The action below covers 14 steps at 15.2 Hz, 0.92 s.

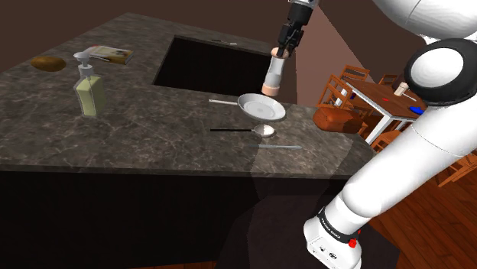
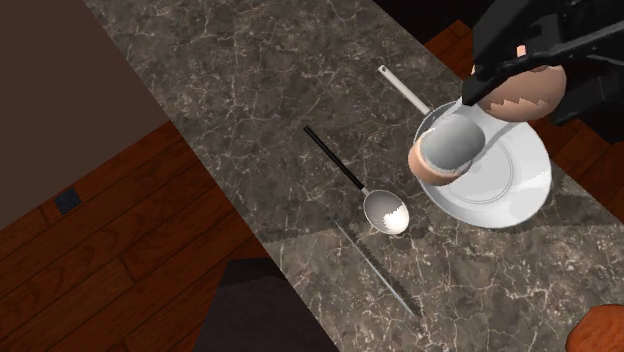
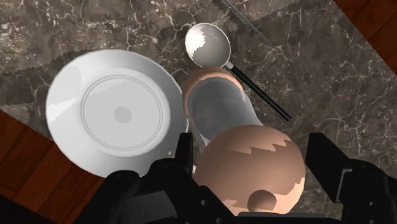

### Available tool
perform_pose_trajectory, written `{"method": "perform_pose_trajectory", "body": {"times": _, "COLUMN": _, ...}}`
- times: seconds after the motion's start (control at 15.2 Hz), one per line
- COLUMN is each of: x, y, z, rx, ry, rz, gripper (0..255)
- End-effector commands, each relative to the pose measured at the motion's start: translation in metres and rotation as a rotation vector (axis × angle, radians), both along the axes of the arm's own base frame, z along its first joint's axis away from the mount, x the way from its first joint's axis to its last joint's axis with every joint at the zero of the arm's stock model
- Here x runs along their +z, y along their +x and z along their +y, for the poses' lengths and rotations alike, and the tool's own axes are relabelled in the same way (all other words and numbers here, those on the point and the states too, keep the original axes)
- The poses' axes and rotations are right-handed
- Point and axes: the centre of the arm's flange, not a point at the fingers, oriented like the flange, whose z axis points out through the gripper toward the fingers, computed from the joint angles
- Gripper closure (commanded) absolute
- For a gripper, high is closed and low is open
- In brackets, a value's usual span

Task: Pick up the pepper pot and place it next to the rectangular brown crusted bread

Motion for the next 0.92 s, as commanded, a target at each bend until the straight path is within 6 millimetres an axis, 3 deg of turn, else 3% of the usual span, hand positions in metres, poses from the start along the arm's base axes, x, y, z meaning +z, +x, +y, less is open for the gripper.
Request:
{"method": "perform_pose_trajectory", "body": {"times": 0.0, "x": 0.003, "y": -0.015, "z": -0.020, "rx": 0.001, "ry": 0.000, "rz": 0.000, "gripper": 255}}
{"method": "perform_pose_trajectory", "body": {"times": 0.86, "x": 0.025, "y": -0.118, "z": -0.156, "rx": 0.001, "ry": 0.000, "rz": 0.000, "gripper": 255}}
